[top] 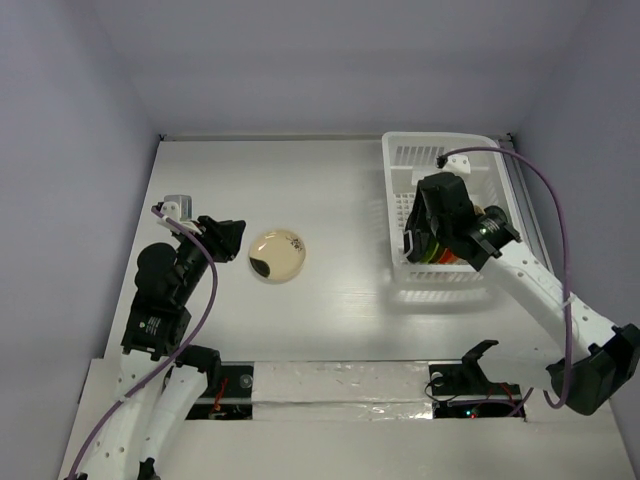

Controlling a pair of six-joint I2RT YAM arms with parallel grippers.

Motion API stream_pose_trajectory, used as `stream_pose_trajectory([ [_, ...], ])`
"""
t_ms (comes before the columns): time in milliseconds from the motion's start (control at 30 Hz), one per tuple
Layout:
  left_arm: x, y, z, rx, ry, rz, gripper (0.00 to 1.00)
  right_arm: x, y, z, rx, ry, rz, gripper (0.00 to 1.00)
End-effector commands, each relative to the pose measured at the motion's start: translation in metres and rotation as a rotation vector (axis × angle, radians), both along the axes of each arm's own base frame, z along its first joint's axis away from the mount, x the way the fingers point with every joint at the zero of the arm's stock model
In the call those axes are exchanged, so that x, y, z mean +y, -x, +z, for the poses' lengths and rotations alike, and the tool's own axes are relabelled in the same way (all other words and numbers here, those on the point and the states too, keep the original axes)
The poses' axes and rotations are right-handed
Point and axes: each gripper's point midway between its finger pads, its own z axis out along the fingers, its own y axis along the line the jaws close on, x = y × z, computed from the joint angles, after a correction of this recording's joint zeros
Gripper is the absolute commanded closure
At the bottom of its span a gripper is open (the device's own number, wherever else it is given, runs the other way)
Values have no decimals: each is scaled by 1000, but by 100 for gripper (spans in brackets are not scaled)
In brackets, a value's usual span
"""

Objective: Unload the plates from the dish rack

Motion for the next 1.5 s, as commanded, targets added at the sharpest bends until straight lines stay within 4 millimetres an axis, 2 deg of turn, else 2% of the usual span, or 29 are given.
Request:
stream_pose_trajectory([
  [0, 0, 2, 28, -93, 10, -7, 70, -8, 10, -33, 142, 68, 42, 50],
  [167, 0, 2, 27, -90, 10, -9, 70, -24, -5, -44, 166, 83, -4, 60],
  [200, -1, 2, 28, -91, 10, -12, 70, -20, -7, -45, 172, 80, 11, 62],
  [367, -5, 3, 26, -85, 23, -35, 70, -29, -20, -62, 219, 143, -29, 61],
  [567, -19, 9, 22, -47, 57, -110, 69, -33, -24, -72, 249, 186, -46, 61],
  [667, -22, 17, 18, -21, 46, -139, 67, -38, -27, -78, 271, 228, -74, 69],
  [700, -21, 18, 17, -26, 34, -135, 67, -40, -28, -78, 274, 238, -82, 75],
  [867, -17, 18, -13, 31, 12, -113, 66, -56, -29, -60, 254, 310, -148, 87],
  [1033, -21, 19, -13, 26, 1, -136, 64, -66, -27, -37, 227, 377, -160, 95],
  [1133, -24, 21, -15, 32, 4, -152, 64, -58, -27, -20, 197, 402, -128, 100],
  [1267, -24, 21, -16, 38, 2, -148, 64, -52, -27, -2, 164, 432, -115, 100],
  [1467, -26, 22, -16, 38, 5, -157, 64, -53, -30, -3, 161, 452, -128, 100],
])
